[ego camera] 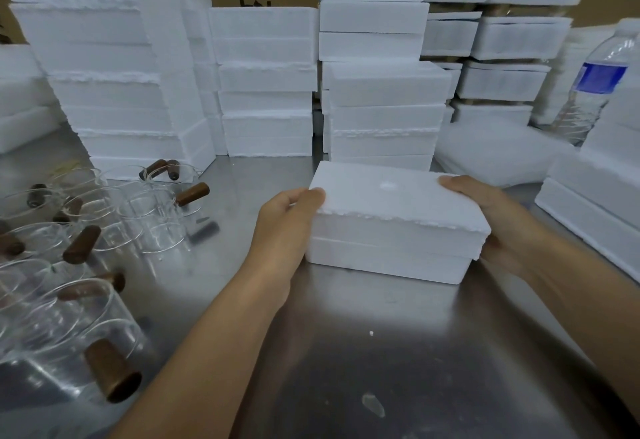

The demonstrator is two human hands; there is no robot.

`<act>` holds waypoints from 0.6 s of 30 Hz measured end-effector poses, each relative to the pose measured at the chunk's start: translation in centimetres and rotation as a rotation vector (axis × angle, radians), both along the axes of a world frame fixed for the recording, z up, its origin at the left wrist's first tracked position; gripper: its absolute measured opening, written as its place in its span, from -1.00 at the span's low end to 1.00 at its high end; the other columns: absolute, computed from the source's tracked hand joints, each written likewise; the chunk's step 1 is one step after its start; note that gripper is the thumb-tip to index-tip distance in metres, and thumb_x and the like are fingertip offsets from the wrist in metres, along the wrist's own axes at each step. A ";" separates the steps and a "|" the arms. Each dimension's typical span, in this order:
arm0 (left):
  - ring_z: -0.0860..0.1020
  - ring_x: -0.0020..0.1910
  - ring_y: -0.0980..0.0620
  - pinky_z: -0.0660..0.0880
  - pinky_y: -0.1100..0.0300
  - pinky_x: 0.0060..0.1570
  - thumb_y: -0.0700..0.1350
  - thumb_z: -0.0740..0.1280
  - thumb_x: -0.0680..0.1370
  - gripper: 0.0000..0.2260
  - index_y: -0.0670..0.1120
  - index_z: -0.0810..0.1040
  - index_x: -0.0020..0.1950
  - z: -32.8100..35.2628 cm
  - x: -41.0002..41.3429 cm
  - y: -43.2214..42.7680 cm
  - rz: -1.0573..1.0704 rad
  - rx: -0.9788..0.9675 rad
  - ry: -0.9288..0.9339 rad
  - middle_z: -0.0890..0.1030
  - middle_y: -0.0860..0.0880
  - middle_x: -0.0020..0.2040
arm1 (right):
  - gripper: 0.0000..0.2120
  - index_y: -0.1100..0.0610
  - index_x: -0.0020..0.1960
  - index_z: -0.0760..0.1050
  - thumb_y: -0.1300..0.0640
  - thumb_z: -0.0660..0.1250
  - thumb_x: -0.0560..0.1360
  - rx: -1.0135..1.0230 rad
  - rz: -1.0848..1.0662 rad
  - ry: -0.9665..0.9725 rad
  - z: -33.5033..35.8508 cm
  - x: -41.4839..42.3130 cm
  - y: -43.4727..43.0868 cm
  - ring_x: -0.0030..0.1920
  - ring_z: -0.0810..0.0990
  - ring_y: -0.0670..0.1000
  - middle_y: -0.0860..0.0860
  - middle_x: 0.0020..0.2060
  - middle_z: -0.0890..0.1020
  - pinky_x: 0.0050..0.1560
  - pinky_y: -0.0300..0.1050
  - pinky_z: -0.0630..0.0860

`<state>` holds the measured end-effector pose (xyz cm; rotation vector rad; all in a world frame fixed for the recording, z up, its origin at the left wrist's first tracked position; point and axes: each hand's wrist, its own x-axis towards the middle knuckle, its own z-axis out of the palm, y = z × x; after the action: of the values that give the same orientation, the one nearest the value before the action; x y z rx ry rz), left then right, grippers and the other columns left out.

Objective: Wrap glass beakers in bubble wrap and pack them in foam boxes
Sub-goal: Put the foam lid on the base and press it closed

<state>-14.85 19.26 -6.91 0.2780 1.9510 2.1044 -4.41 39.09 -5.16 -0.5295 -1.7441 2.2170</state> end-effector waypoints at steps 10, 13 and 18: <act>0.58 0.07 -0.03 0.43 0.02 0.24 0.09 0.27 0.51 -0.79 0.00 0.57 -0.01 0.2 0.8 0.4 -0.058 -0.042 -0.121 0.64 -0.02 0.05 | -0.84 0.08 -0.04 0.59 0.05 0.28 0.51 -0.021 -0.092 0.024 0.0 0.2 -0.8 -0.33 0.67 -0.07 -0.02 -0.27 0.71 -0.46 -0.31 0.51; 0.53 0.10 -0.05 0.38 0.01 0.26 0.17 0.20 0.52 -0.77 0.05 0.52 -0.11 0.1 1.6 0.9 -0.024 -0.076 -0.133 0.60 0.00 0.03 | -0.83 0.08 -0.06 0.62 0.02 0.30 0.48 -0.086 -0.088 0.064 -0.2 0.5 -1.1 -0.28 0.69 -0.04 0.01 -0.21 0.72 -0.43 -0.25 0.55; 0.56 0.12 -0.03 0.39 0.05 0.27 0.17 0.33 0.35 -0.58 -0.01 0.57 0.12 0.8 2.2 0.2 -0.134 0.047 -0.117 0.62 -0.05 0.12 | -0.80 0.09 -0.11 0.64 0.02 0.39 0.32 -0.157 -0.107 0.103 0.0 0.8 -1.6 -0.27 0.70 0.01 0.05 -0.20 0.72 -0.43 -0.19 0.57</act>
<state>-12.66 19.41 -6.13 0.2806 1.7681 2.0357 -3.64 37.54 -5.13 -0.5198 -1.4647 2.2746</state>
